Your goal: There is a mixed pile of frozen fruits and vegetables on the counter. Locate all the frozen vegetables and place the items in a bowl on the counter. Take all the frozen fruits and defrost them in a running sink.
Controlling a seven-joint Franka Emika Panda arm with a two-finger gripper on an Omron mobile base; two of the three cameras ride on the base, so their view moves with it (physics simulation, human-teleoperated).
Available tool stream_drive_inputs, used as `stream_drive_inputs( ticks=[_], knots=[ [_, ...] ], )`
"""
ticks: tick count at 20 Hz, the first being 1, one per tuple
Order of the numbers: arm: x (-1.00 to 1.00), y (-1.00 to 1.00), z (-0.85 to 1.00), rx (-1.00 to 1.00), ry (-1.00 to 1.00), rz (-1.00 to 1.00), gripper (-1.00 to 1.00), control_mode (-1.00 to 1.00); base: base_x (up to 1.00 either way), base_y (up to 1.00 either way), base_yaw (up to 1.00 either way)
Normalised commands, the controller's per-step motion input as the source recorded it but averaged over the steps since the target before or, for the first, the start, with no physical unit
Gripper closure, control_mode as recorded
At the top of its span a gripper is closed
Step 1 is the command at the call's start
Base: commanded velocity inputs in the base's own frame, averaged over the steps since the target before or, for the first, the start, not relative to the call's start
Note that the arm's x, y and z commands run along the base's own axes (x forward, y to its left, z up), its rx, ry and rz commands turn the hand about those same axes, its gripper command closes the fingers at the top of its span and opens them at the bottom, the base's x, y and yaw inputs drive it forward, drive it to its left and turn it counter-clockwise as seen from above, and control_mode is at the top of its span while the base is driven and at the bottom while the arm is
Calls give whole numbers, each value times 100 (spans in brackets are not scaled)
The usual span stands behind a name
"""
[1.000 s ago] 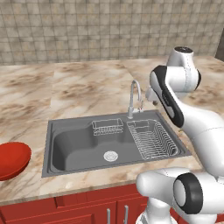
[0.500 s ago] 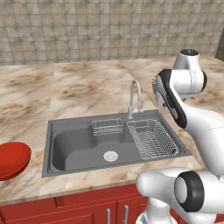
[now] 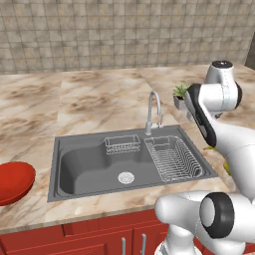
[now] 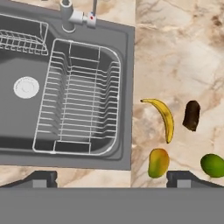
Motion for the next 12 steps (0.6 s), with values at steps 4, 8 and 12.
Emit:
stream_drive_inputs(
  ticks=[4, 8, 12],
  knots=[
    [0, -45, -21, -5, 0, 0, -100, -100, 0, 0, 0],
    [0, -48, -19, -3, 0, 0, -100, -100, 0, 0, 0],
    [0, -46, -17, -2, 0, 0, -100, -100, 0, 0, 0]
  ],
)
